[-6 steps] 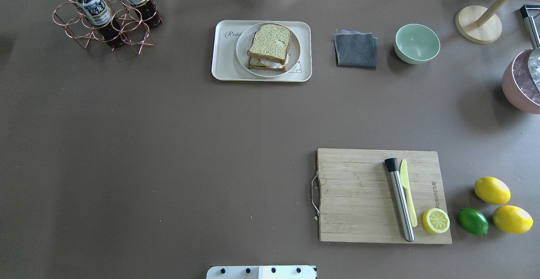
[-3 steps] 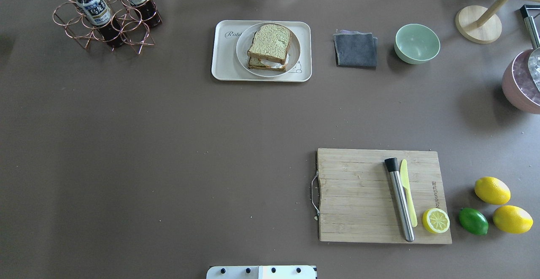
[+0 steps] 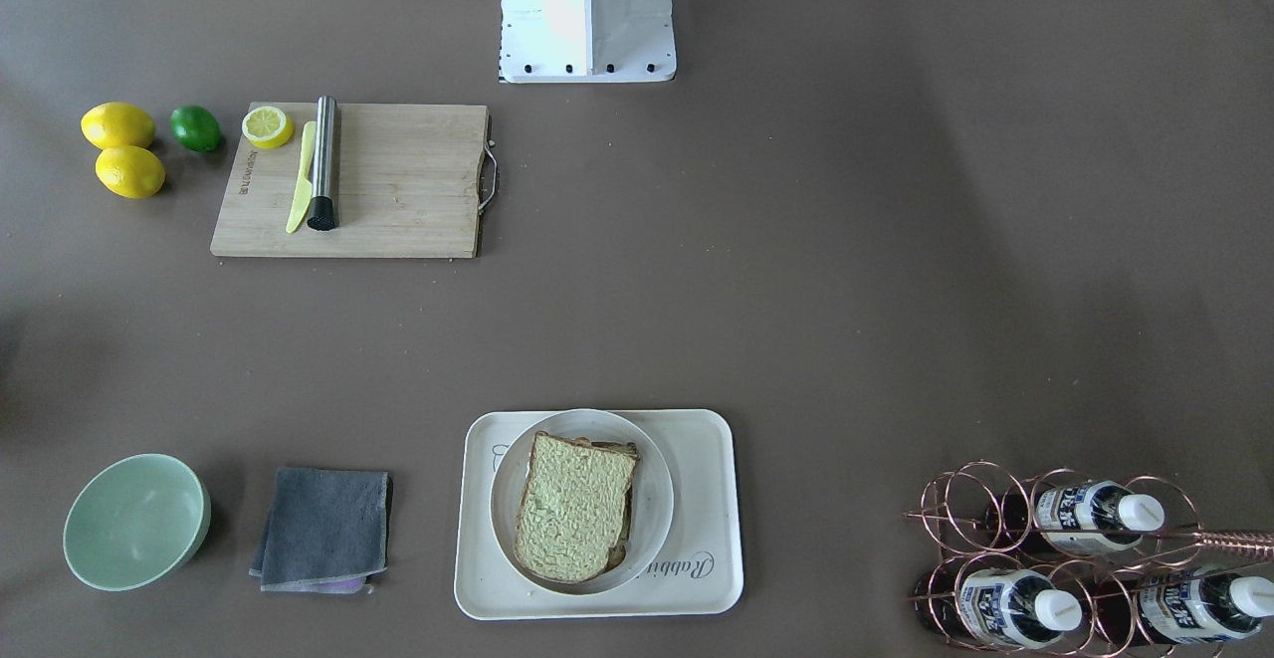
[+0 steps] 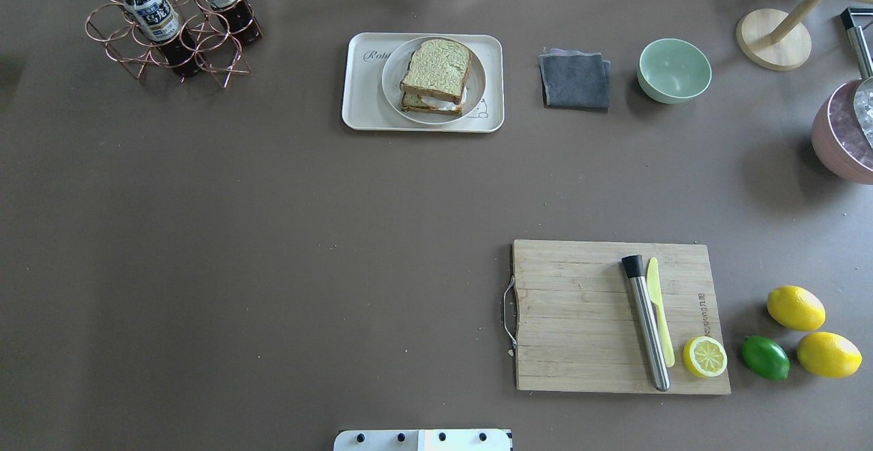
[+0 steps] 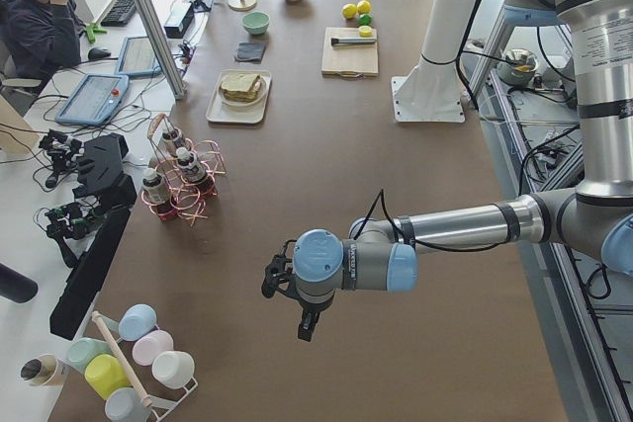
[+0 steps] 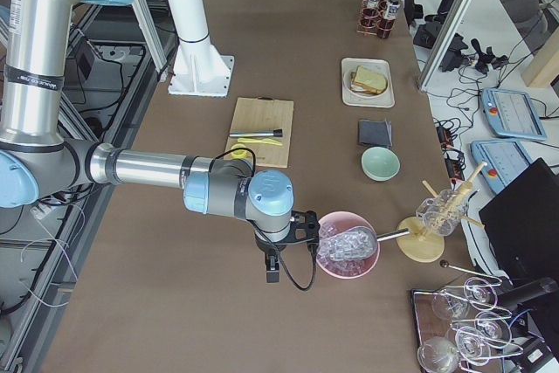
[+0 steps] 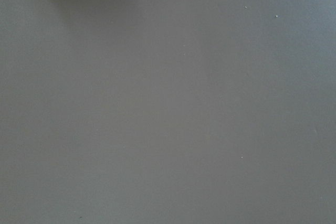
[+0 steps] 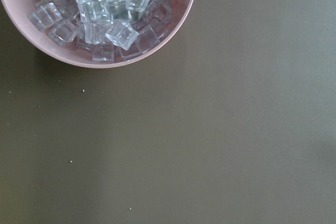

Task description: Make sandwich and place on tray

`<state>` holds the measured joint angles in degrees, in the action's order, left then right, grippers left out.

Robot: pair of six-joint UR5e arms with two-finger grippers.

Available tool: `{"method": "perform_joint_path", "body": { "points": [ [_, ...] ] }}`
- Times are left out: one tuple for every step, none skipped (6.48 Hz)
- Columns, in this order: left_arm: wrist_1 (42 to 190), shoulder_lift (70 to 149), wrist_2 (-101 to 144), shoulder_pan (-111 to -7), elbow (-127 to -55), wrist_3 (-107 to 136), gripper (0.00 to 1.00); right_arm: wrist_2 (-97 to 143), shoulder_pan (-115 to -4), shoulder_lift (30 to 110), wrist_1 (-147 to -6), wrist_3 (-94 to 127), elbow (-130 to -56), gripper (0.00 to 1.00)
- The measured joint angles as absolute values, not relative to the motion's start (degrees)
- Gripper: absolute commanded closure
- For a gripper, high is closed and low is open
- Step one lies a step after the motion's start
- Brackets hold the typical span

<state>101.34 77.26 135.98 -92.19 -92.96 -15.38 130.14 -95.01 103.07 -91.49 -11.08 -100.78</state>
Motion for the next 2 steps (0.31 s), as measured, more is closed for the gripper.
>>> {"method": "perform_joint_path", "body": {
  "points": [
    [101.3,77.3,136.5,-92.1,-92.8,-15.4,0.02,130.1,-95.0,103.1,-91.5,-11.1,-100.8,0.0],
    [101.3,77.3,137.1,-92.1,-92.7,-15.4,0.02,130.1,-95.0,103.1,-91.5,-11.1,-100.8,0.0]
  ]
}}
